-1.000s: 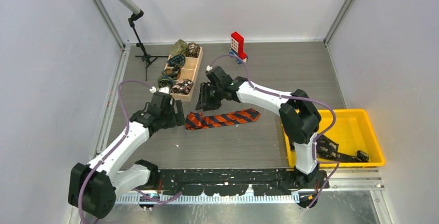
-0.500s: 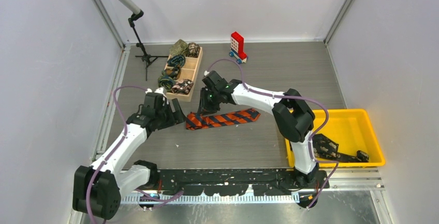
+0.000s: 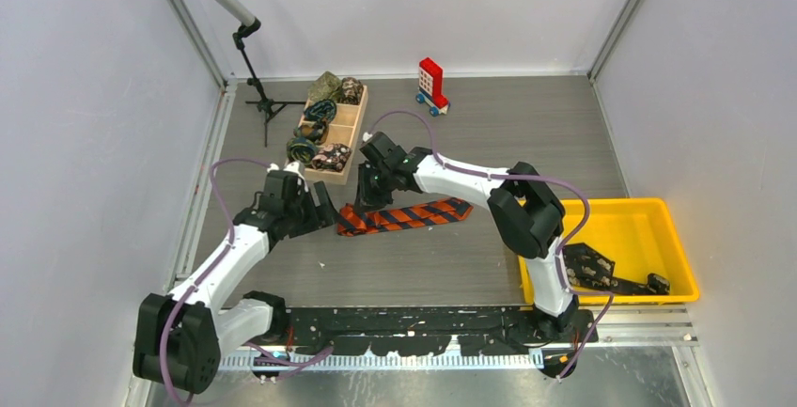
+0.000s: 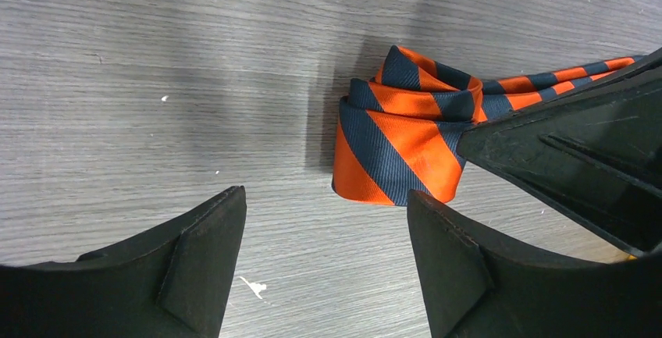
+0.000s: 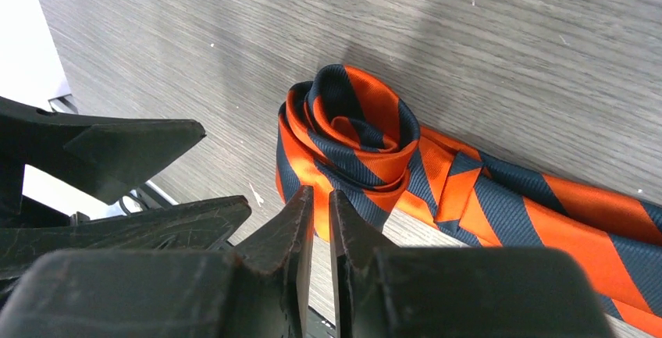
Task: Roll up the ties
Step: Roll the tie at the center of the board.
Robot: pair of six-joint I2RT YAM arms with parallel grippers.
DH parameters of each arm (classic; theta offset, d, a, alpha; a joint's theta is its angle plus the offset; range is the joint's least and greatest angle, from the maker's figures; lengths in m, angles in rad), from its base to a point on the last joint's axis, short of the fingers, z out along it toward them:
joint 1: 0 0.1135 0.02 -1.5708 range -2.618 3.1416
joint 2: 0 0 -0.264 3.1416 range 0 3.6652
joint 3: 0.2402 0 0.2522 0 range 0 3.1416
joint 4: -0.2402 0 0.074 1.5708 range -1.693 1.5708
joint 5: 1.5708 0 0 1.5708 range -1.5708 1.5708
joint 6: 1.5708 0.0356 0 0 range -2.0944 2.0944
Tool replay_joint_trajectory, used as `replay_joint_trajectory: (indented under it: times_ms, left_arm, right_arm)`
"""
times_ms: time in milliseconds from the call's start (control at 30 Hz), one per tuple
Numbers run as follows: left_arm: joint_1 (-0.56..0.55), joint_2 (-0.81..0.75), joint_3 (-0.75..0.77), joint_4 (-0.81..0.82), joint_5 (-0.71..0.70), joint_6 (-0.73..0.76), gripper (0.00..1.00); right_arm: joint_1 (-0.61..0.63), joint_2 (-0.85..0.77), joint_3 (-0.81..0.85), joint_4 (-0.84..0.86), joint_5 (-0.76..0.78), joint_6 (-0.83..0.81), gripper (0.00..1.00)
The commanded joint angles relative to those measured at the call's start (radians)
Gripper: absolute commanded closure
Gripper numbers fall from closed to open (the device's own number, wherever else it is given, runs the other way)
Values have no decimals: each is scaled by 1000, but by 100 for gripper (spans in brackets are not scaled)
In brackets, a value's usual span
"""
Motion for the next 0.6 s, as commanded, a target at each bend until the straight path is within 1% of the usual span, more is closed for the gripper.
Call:
replay_joint_trajectory:
  times_ms: [0, 267, 567]
  left_arm:
    - [6, 11, -10, 62, 29, -13, 23]
    - [5, 26, -27, 104, 52, -13, 23]
    - [6, 76, -44, 178, 106, -16, 22]
  right_arm:
    - [4, 14, 34, 24, -9, 0, 82]
    - [1, 28, 3, 29, 0, -16, 84]
    - [-14, 17, -52, 43, -1, -29, 86]
